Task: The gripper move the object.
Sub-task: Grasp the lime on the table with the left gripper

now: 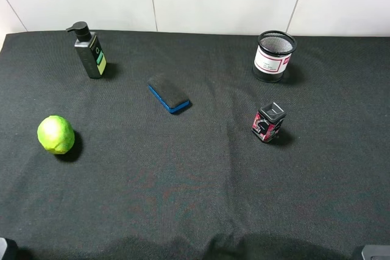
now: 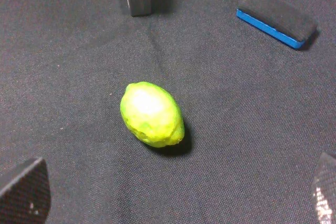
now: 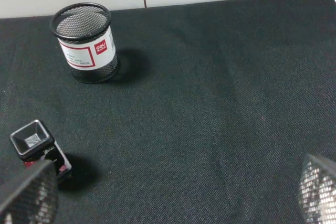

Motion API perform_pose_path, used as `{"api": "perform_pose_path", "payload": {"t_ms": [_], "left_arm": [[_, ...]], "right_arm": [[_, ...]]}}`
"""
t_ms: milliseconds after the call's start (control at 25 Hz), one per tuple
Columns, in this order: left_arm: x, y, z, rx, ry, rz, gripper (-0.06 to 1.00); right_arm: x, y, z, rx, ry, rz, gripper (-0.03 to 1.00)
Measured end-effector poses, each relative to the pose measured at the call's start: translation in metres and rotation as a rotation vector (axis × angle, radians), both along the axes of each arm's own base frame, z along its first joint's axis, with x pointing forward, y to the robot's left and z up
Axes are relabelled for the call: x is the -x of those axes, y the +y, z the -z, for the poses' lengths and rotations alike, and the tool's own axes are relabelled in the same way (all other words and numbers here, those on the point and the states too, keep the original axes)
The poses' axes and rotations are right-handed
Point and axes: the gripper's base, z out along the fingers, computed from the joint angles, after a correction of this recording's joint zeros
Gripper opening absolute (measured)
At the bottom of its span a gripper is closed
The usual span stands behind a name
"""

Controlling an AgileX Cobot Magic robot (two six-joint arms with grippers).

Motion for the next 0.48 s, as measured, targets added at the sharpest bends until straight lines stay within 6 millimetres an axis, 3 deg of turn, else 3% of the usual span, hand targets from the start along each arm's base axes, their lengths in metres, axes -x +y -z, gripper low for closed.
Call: {"api": "perform_pose_path", "payload": {"t_ms": [480], "left_arm": [[0.0000,0.0000,0.0000,0.000,0.000,0.000,1.00]], "right_arm": [[0.0000,0.0000,0.0000,0.000,0.000,0.000,0.69]]}}
